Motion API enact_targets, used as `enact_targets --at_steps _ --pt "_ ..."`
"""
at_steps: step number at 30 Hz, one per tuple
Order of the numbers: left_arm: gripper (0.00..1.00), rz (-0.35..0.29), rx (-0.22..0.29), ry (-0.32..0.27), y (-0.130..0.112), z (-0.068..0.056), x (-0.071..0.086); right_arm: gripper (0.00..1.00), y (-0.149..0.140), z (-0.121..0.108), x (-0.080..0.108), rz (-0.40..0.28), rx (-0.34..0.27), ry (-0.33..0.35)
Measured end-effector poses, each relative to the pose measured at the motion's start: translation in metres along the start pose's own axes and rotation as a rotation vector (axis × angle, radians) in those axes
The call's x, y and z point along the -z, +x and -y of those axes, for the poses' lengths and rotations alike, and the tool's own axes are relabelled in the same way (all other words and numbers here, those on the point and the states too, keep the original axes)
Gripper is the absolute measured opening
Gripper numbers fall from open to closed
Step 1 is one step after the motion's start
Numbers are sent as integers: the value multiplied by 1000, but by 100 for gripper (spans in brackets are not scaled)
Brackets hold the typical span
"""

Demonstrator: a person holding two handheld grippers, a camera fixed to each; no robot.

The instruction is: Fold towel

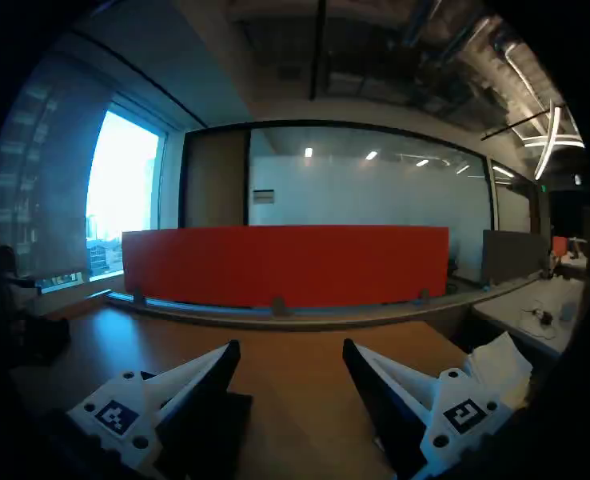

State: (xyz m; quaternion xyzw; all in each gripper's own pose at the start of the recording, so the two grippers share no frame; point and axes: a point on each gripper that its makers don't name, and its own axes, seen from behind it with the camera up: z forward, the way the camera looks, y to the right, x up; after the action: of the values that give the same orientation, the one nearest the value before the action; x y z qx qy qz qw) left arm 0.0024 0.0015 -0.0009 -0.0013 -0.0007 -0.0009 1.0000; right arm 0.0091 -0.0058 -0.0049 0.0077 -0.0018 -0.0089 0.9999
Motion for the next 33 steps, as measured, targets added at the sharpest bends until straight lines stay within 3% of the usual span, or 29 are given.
enact_targets --at_steps 12,23,28,33 --pt "84 34 25 -70 29 -27 5 100 36 21 8 30 66 89" --pt "84 145 -73 -256 12 -73 2 100 6 59 12 182 185 304" --pt "84 187 -106 -335 2 -89 3 100 -4 73 16 244 238 390" --pt "84 225 -128 -391 -11 -99 5 100 -16 81 18 293 254 448"
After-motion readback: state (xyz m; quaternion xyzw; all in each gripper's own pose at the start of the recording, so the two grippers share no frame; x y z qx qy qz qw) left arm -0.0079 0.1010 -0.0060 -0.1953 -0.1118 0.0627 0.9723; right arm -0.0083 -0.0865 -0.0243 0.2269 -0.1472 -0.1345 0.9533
